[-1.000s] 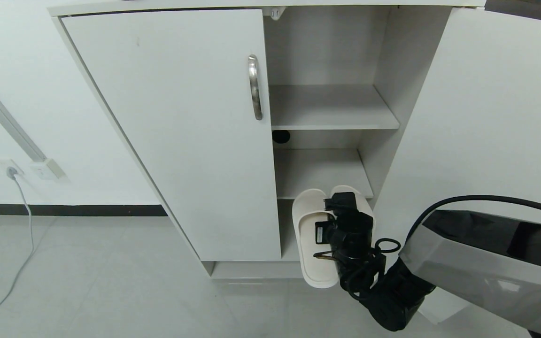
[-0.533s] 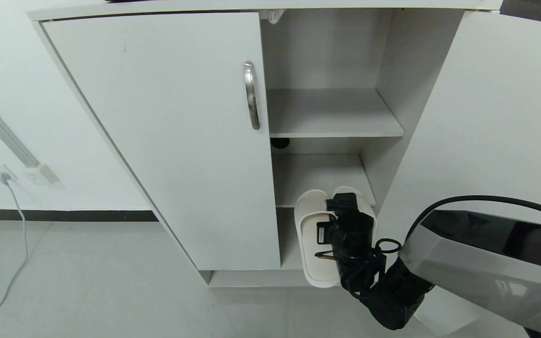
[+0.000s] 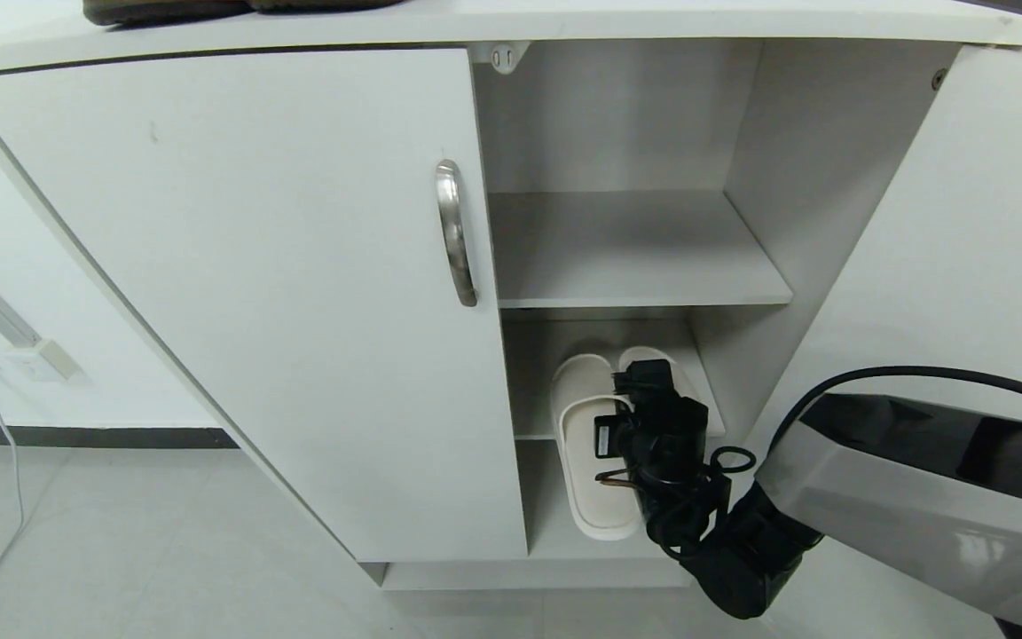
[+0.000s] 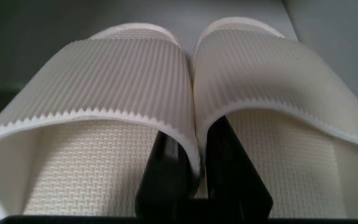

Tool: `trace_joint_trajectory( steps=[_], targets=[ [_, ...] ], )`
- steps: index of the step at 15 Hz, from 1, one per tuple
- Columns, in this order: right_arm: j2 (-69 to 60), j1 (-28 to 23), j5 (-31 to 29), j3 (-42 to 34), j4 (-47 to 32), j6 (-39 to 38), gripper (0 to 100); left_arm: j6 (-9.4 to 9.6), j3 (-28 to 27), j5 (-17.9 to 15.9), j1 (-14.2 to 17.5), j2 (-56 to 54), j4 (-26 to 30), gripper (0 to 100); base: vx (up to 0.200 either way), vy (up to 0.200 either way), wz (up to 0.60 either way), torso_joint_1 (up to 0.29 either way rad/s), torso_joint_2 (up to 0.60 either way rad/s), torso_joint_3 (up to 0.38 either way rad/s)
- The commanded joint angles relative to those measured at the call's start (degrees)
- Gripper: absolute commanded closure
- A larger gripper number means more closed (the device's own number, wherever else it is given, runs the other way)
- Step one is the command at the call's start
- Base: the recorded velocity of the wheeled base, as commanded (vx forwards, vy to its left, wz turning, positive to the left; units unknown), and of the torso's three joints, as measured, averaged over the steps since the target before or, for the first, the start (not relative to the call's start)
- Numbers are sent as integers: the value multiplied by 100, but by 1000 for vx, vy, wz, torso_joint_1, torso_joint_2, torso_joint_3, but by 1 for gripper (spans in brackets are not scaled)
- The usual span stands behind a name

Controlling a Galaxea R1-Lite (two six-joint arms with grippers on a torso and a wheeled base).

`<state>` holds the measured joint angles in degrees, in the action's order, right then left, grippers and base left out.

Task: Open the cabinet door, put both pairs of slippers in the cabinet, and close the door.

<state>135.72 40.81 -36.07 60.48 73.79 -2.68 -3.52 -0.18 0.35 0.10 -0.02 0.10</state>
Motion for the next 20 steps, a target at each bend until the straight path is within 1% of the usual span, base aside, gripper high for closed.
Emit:
trace_joint_trajectory(
  steps=[1, 4, 8, 9, 13, 16, 20],
  targets=[
    [104, -74, 4, 166, -5, 5, 100, 1, 1, 9, -1, 11, -1, 100, 0, 0, 0, 0, 0, 0],
    [403, -197, 118, 720, -137, 40, 100, -8, 1, 0, -1, 2, -1, 100, 0, 0, 0, 0, 0, 0],
    [623, -320, 136, 1405, -594, 40, 100, 1, 1, 9, -1, 2, -1, 100, 0, 0, 0, 0, 0, 0],
    [684, -372, 162, 1704, -893, 31, 100, -8, 1, 0, -1, 2, -1, 100, 0, 0, 0, 0, 0, 0],
    [860, -469, 162, 2442, -1473, 31, 100, -8, 1, 9, -1, 2, -10, 100, 0, 0, 0, 0, 0, 0],
    [895, -601, 162, 2785, -1745, 40, 100, -8, 1, 9, -1, 2, -10, 100, 0, 0, 0, 0, 0, 0],
    [895, -680, 162, 3049, -2000, 40, 100, -8, 1, 17, -1, 2, -1, 100, 0, 0, 0, 0, 0, 0]
  ],
)
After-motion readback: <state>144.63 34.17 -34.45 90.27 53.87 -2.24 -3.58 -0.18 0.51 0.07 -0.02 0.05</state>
